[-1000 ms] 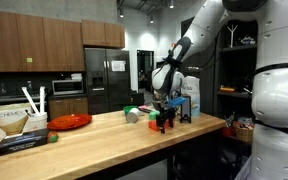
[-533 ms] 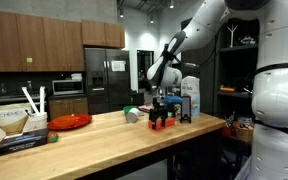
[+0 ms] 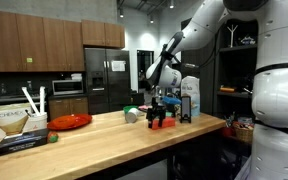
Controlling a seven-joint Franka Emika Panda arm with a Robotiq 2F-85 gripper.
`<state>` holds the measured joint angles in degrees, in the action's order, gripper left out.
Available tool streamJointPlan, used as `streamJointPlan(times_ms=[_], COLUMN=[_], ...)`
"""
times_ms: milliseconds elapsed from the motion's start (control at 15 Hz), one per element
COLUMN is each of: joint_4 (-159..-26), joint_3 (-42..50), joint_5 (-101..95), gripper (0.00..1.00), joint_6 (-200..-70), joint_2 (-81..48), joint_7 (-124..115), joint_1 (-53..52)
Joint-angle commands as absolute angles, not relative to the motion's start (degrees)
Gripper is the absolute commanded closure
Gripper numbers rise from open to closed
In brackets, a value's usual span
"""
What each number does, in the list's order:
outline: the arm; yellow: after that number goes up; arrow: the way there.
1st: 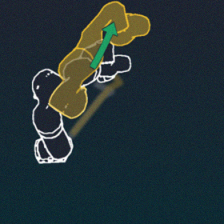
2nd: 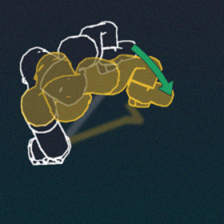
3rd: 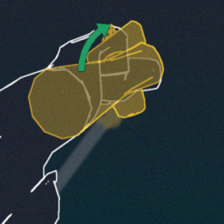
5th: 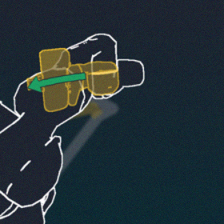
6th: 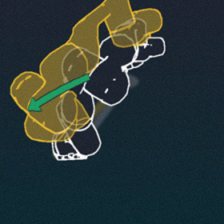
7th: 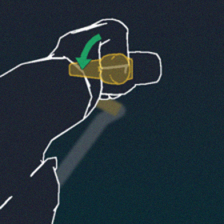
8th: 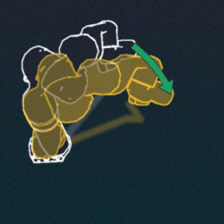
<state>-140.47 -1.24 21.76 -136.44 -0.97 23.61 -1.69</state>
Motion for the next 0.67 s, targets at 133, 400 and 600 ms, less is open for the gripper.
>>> streamJointPlan(times_ms=[133, 400, 600], joint_4=[-141.86, -142.69, -143.09], joint_3=[-2.54, -3.70, -4.22], joint_5=[22.05, 20.40, 19.84], gripper=[0.00, 0.00, 0.00], joint_6=[-148.23, -155.73, -158.58], joint_2=[-3.26, -4.85, -4.78], joint_7=[25.41, 24.89, 24.40], joint_1=[-2.05, -2.06, -1.74])
